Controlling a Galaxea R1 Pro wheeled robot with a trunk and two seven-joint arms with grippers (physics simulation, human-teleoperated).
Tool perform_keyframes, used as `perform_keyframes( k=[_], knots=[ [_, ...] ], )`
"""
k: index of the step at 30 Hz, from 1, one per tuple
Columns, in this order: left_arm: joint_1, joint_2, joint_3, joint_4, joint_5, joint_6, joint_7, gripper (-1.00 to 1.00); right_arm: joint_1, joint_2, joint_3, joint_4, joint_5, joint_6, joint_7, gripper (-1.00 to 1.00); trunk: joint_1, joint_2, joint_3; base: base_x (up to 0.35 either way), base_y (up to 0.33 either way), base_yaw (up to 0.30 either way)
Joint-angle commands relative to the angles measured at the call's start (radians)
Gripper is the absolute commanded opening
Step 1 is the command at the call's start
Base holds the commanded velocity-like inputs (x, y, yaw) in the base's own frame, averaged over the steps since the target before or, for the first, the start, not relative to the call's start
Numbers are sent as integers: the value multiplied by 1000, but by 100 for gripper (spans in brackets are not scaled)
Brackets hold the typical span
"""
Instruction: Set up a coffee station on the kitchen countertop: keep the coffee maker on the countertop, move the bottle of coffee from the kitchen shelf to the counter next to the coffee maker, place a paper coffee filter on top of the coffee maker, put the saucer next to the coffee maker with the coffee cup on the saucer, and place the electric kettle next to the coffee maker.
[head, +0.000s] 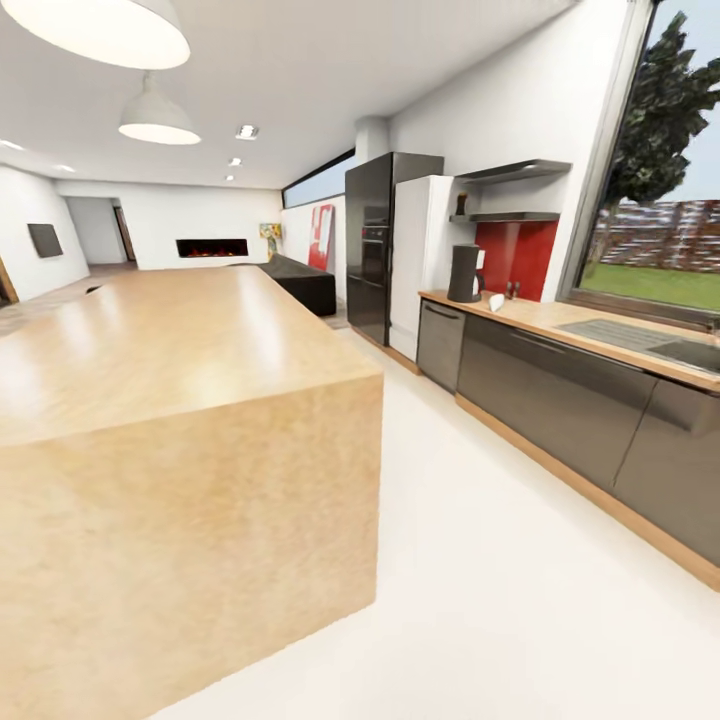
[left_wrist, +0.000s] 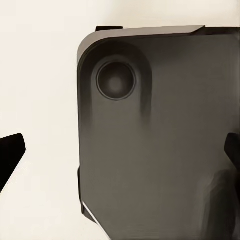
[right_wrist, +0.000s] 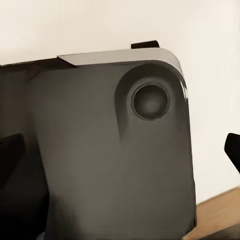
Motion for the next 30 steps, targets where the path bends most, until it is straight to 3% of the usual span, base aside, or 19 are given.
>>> perform_keyframes(
  k=[1,21,30],
  knots=[
    [-1,0,0,1,1,-3,0,100,0,0,-6,0,-1,-3,1,100,-4,7,2,0,0,-267],
    [-1,0,0,1,0,-3,1,100,0,0,-5,-1,2,-4,1,100,-81,147,48,0,0,-225],
    [-1,0,0,1,1,-3,2,100,0,0,-5,-1,2,-4,1,100,-115,210,74,0,0,-71]
  ],
)
